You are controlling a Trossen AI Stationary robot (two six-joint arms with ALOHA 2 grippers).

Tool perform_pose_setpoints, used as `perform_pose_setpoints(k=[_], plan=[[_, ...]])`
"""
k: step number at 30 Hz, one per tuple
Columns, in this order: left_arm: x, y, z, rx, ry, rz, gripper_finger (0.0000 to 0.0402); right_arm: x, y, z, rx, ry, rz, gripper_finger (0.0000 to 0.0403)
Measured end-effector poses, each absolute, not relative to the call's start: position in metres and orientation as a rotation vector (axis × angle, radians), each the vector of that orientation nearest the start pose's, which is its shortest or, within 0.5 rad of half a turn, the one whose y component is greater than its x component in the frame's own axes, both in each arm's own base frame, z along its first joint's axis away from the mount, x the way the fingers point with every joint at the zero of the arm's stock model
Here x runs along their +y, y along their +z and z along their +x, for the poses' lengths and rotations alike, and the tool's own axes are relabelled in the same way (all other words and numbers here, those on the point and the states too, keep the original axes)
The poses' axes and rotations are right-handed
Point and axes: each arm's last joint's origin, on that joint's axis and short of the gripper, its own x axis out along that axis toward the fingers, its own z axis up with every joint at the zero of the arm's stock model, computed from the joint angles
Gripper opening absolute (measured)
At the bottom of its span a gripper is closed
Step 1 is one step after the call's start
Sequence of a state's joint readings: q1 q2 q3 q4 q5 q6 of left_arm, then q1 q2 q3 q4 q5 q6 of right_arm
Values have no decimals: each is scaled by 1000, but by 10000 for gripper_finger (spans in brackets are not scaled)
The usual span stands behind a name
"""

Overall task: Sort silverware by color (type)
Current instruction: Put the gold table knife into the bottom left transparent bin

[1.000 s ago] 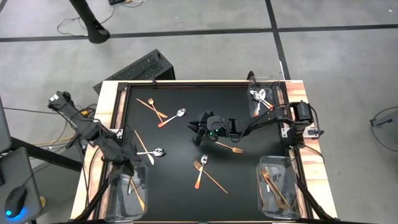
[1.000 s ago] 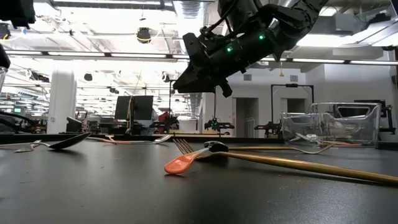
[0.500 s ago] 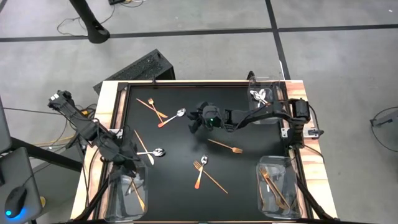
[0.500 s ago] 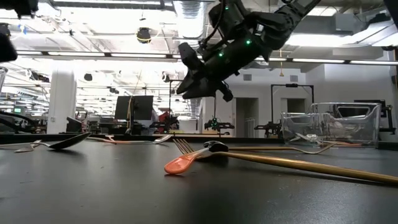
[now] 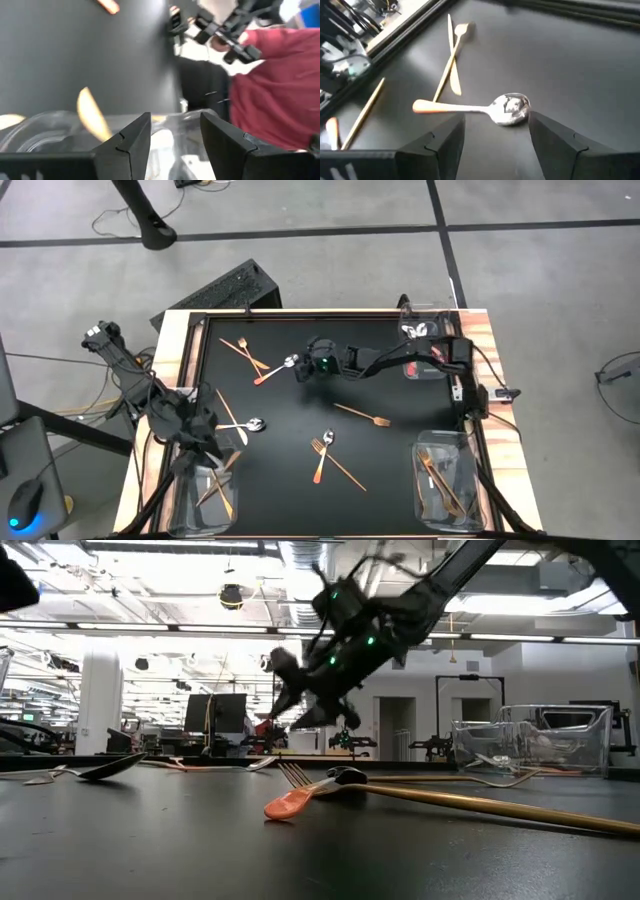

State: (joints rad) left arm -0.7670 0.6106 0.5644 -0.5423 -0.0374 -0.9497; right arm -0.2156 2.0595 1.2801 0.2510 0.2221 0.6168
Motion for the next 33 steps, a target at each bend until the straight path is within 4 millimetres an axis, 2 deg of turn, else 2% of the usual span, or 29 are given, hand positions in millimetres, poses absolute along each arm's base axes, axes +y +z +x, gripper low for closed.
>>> perform_pose_setpoints(k=[5, 7, 11, 18, 25, 30, 33], plan=[[-84, 240, 92, 883, -238, -600, 157, -118, 139, 448, 442, -617, 627, 231], [-83, 238, 92, 893, -213, -590, 157, -117, 136, 452, 481, -660, 596, 228], [-84, 238, 93, 879, -210, -555, 157, -114, 146, 457, 501, -677, 591, 227], [-88, 232, 101, 858, -165, -421, 157, -119, 146, 455, 497, -675, 649, 214], [-97, 223, 111, 885, -185, -293, 157, -111, 146, 458, 489, -651, 730, 163], [-108, 221, 116, 917, -318, -283, 157, -103, 147, 460, 483, -638, 747, 132], [-113, 220, 119, 946, -390, -290, 157, -91, 147, 463, 492, -611, 744, 119]])
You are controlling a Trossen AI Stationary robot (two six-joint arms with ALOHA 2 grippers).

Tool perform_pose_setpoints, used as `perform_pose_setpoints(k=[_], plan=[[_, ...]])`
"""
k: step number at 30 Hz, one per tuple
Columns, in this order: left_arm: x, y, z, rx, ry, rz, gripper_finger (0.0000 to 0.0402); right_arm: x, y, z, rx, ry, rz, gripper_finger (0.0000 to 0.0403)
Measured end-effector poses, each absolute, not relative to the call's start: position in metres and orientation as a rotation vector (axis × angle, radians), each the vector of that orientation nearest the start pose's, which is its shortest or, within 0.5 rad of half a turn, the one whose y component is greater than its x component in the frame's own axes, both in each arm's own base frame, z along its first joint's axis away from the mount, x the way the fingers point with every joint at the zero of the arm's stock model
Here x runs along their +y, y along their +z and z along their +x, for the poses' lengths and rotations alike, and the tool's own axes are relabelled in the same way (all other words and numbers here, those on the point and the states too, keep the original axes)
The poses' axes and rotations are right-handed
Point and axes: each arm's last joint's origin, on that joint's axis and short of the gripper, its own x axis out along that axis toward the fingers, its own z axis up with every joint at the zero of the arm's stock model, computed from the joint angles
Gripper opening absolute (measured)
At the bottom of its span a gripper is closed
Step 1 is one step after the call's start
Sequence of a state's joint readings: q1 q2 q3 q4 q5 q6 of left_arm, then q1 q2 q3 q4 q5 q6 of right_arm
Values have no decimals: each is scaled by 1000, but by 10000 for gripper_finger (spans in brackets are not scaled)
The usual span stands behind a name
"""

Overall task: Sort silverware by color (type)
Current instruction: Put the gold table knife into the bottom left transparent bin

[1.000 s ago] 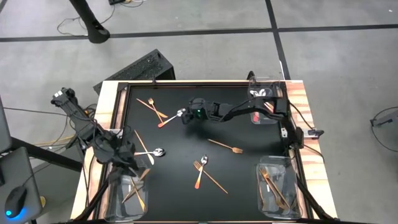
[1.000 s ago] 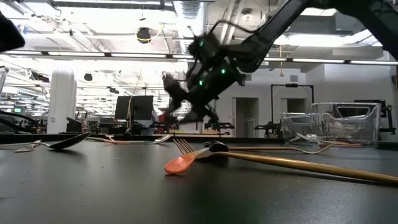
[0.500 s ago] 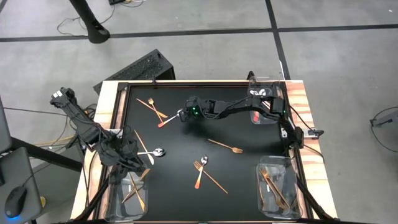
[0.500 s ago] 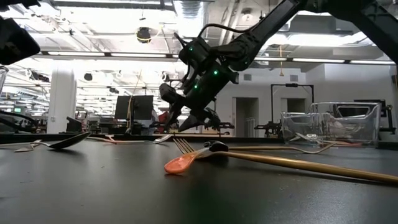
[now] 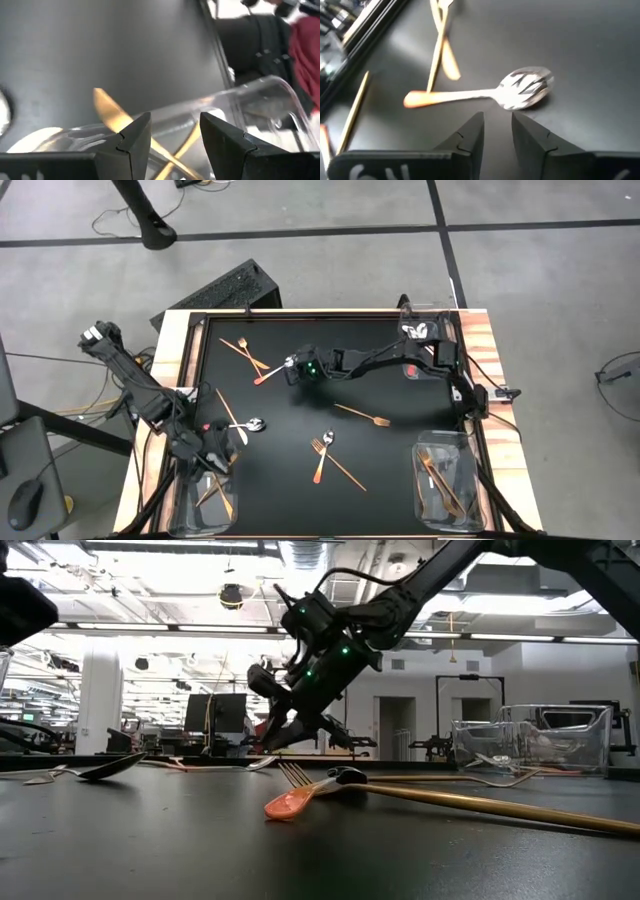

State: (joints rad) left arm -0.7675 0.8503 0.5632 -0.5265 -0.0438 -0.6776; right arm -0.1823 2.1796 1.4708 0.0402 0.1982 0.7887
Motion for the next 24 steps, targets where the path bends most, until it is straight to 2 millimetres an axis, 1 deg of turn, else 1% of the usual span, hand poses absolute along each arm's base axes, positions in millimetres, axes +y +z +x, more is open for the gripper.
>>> perform_pose_setpoints(k=[3, 5, 7, 11, 13, 17, 20, 24], plan=[[-117, 215, 120, 986, -414, -265, 157, -78, 149, 466, 518, -585, 715, 110], [-119, 211, 122, 1012, -401, -246, 157, -72, 155, 469, 557, -573, 679, 108], [-121, 206, 124, 1037, -389, -233, 157, -72, 164, 471, 621, -581, 637, 107], [-126, 199, 129, 1077, -351, -242, 157, -80, 181, 468, 743, -643, 559, 107], [-127, 196, 131, 1089, -305, -258, 157, -85, 191, 468, 765, -671, 518, 107], [-125, 194, 130, 1119, -207, -340, 157, -100, 213, 469, 769, -666, 466, 107], [-121, 195, 126, 1151, -138, -415, 157, -120, 215, 465, 773, -668, 470, 107], [-121, 199, 117, 1149, -133, -474, 147, -143, 214, 459, 784, -645, 530, 107]])
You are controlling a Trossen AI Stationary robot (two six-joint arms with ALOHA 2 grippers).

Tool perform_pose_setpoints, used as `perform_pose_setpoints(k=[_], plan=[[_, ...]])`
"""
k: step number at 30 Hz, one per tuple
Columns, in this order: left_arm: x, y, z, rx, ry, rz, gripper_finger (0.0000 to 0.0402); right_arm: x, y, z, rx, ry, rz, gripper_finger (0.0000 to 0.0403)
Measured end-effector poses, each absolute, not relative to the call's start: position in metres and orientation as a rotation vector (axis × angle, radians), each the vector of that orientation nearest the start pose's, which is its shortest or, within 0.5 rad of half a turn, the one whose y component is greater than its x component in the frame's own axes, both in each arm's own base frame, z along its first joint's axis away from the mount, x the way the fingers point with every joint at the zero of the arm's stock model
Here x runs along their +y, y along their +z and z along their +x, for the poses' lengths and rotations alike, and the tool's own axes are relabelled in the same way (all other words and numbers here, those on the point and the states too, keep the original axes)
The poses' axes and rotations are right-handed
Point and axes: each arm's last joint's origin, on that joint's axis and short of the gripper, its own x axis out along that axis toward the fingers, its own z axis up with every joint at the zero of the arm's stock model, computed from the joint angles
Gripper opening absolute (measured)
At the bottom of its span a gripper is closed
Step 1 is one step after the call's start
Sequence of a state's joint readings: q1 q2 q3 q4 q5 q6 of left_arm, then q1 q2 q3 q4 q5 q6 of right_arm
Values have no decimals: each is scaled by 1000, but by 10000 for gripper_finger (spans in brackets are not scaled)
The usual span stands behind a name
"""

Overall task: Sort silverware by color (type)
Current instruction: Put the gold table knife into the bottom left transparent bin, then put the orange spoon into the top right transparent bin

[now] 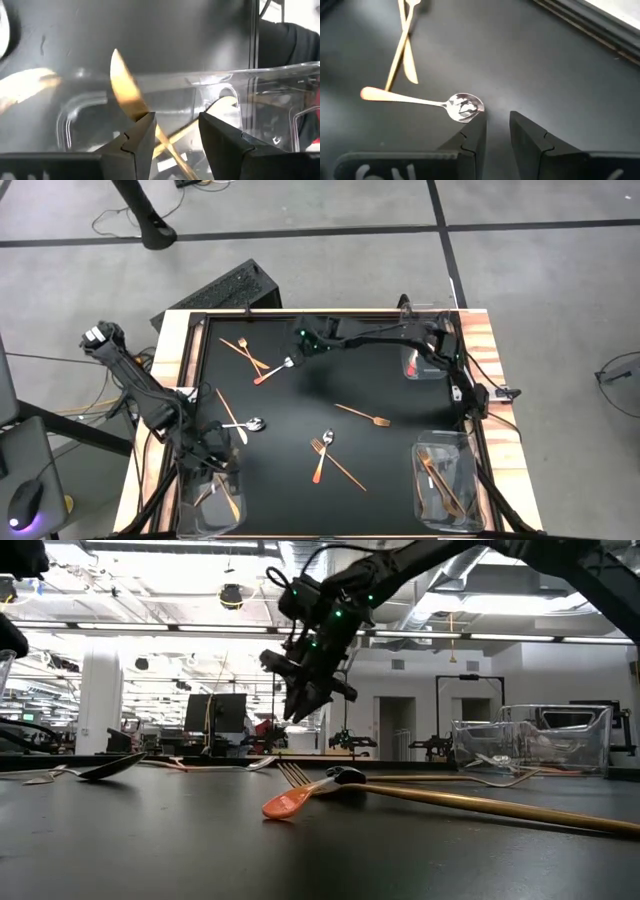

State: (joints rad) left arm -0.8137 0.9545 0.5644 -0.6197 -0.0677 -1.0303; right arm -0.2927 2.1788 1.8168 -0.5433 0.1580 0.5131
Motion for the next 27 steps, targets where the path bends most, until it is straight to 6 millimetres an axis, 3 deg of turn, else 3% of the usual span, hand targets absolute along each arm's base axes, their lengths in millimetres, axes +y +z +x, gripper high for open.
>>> perform_pose_setpoints(k=[4, 9, 15, 21, 24, 27], plan=[[-121, 202, 104, 1188, -159, -512, 125, -157, 214, 456, 786, -577, 586, 107], [-127, 213, 88, 1226, -319, -549, 96, -170, 216, 455, 752, -485, 635, 121], [-120, 222, 82, 1083, -293, -547, 73, -174, 214, 450, 789, -471, 670, 159], [-109, 229, 86, 807, -157, -442, 60, -143, 208, 444, 989, -407, 690, 174], [-100, 232, 91, 671, -36, -345, 56, -115, 219, 438, 1078, -424, 576, 168], [-90, 232, 101, 642, 24, -229, 53, -82, 237, 434, 1084, -405, 467, 159]])
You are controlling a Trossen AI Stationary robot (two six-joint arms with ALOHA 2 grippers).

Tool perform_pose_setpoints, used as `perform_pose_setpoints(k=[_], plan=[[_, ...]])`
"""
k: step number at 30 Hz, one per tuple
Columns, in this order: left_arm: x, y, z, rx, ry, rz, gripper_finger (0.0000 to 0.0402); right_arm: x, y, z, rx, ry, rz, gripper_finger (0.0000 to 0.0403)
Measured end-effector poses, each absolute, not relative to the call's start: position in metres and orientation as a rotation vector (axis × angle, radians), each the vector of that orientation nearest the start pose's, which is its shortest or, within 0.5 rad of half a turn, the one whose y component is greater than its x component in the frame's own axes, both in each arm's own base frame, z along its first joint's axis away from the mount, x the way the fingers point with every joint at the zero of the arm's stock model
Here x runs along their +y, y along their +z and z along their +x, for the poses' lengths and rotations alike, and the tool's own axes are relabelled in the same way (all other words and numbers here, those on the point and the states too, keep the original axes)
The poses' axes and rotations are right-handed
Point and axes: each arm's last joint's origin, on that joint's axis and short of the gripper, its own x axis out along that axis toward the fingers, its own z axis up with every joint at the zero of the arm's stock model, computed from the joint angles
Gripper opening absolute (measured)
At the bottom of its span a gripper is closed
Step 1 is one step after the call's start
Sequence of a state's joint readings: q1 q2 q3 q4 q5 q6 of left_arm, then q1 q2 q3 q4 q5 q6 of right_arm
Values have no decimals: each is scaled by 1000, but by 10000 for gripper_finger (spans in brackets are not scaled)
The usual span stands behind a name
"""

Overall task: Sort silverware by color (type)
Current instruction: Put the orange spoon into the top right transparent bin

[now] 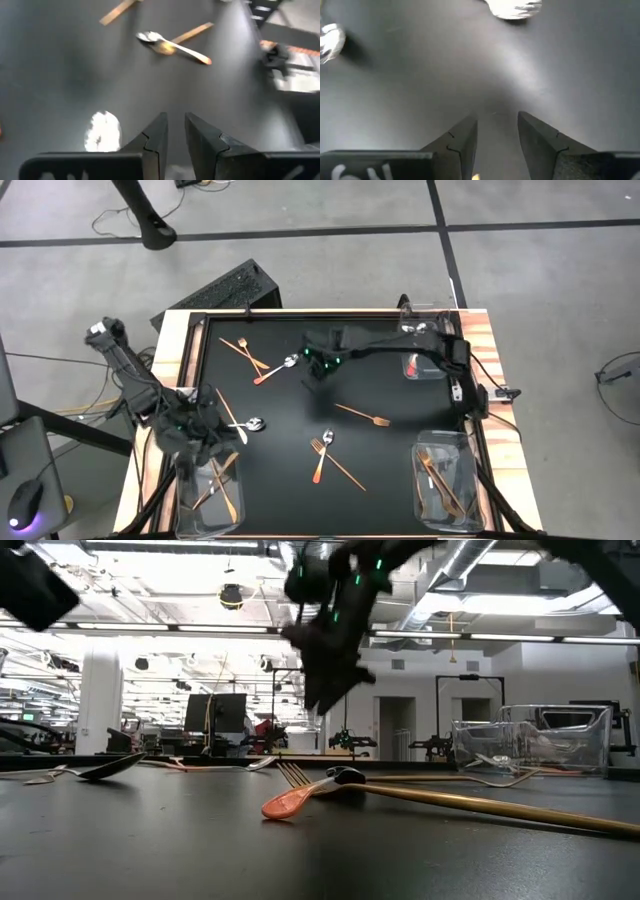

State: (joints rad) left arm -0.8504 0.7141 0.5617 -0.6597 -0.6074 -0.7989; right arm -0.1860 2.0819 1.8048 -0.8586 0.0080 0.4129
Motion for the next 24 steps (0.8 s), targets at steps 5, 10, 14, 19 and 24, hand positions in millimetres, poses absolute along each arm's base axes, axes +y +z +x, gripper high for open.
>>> perform_pose_setpoints(k=[5, 10, 14, 19, 24], plan=[[-63, 234, 123, 609, 203, -141, 51, -22, 274, 421, 1000, -352, 327, 148], [-31, 242, 146, 550, 269, -55, 51, 10, 302, 378, 913, -457, 249, 142], [-1, 246, 161, 473, 239, -56, 51, 19, 302, 342, 835, -511, 283, 141], [41, 232, 179, 533, 370, -46, 51, 25, 275, 314, 741, -519, 370, 140], [75, 204, 201, 624, 436, -91, 62, 27, 246, 304, 664, -500, 415, 140]])
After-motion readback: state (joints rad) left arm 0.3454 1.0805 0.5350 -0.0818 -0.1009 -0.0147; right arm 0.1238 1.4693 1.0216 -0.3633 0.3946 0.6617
